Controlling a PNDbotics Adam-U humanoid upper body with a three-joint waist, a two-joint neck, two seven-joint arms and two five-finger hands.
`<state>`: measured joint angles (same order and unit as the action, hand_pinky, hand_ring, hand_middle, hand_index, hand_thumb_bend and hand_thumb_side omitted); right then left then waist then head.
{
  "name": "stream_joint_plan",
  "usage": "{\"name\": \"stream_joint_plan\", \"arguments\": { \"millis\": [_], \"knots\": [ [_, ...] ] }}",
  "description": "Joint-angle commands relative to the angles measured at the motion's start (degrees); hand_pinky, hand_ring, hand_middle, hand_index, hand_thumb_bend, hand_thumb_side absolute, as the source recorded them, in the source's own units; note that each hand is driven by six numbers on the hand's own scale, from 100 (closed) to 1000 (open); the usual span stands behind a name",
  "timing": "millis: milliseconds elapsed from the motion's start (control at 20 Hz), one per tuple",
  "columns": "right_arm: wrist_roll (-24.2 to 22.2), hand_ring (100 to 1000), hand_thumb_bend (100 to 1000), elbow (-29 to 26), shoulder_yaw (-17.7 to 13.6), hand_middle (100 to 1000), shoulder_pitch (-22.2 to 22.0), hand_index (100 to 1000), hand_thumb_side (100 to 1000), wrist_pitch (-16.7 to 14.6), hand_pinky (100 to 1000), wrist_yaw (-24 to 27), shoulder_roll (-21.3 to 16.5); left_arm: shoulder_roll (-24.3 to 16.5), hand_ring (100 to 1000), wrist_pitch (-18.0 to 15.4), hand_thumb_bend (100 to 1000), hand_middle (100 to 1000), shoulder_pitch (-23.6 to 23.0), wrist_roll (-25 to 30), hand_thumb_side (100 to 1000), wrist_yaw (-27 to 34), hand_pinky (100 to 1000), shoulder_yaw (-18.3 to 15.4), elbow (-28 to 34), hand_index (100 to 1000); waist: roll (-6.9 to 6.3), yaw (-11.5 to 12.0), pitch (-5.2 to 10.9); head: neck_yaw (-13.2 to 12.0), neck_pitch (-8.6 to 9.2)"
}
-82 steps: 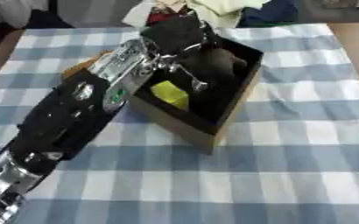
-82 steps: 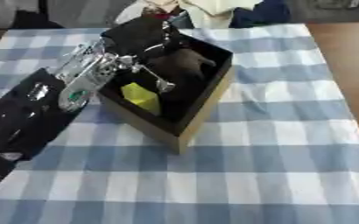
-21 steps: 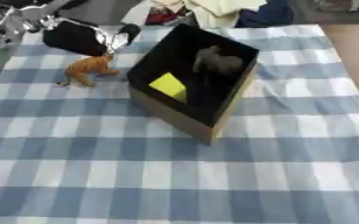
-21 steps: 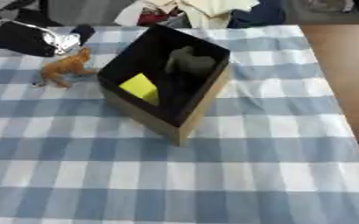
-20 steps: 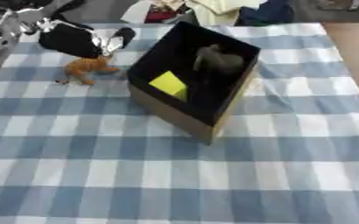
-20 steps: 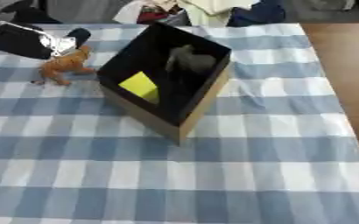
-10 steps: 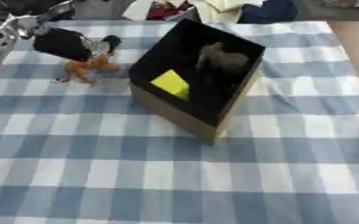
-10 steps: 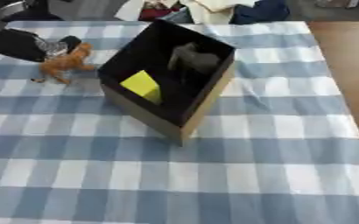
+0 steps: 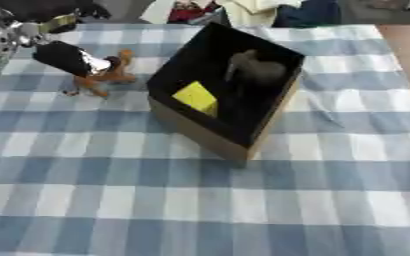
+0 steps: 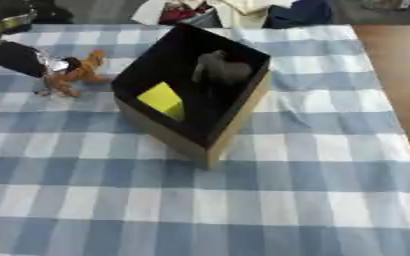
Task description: Pick up objects on the table and place them in the box.
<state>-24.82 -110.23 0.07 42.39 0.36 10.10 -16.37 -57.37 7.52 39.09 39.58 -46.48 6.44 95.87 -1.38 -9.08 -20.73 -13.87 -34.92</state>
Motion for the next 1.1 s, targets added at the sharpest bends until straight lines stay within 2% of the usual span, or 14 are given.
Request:
{"name": "stream_joint_plan", "arguments": {
  "millis": [50,400,500,550,700,900,1100],
  "knots": [
    [-0.24,956,100,-0.33,-0.10,716,1.02,896,737,-0.13,1000,-0.25,-1.17,-1.05,906,0.05,531,843,1.40,3.07,844,-1.18,814,-1.26,-0.77,971,-0.09,-0.02,1.02,-0.26,0.83],
    [-0.54,956,100,-0.23,0.02,714,0.89,896,739,0.01,1000,-0.14,-1.07,-1.00,913,0.08,594,849,2.16,6.50,905,-1.26,825,-1.28,-1.75,979,-0.15,-0.04,0.99,-0.41,0.96],
    [-0.60,957,100,-0.21,0.02,713,0.88,896,740,0.05,1000,-0.12,-1.06,-0.84,916,0.15,571,856,2.37,7.10,856,-2.04,826,-1.07,-2.39,984,-0.15,-0.12,0.98,-0.53,1.05],
    [-0.63,957,100,-0.20,0.03,713,0.88,897,741,0.05,1000,-0.10,-1.06,-0.68,918,0.05,533,860,2.50,7.44,799,-2.37,828,-0.87,-2.76,985,-0.14,-0.16,0.96,-0.61,1.08],
    [-0.73,957,100,-0.19,0.04,712,0.90,897,743,0.11,1000,-0.06,-1.02,-0.13,918,-0.71,462,860,2.89,8.48,703,-2.95,831,-0.23,-3.70,986,-0.14,-0.29,0.86,-0.77,1.17],
    [-0.87,958,100,-0.18,0.04,711,0.88,897,746,0.20,1000,-0.07,-1.01,0.54,916,-1.62,451,856,3.46,9.51,695,-3.18,831,0.45,-4.68,991,-0.17,-0.39,0.74,-0.93,1.10],
    [-1.04,958,100,-0.16,0.07,710,0.87,896,749,0.31,1000,-0.10,-0.99,1.17,907,-2.02,394,849,3.88,9.85,620,-3.57,824,0.98,-5.54,983,-0.25,-0.50,0.62,-1.05,1.11]
  ]
}}
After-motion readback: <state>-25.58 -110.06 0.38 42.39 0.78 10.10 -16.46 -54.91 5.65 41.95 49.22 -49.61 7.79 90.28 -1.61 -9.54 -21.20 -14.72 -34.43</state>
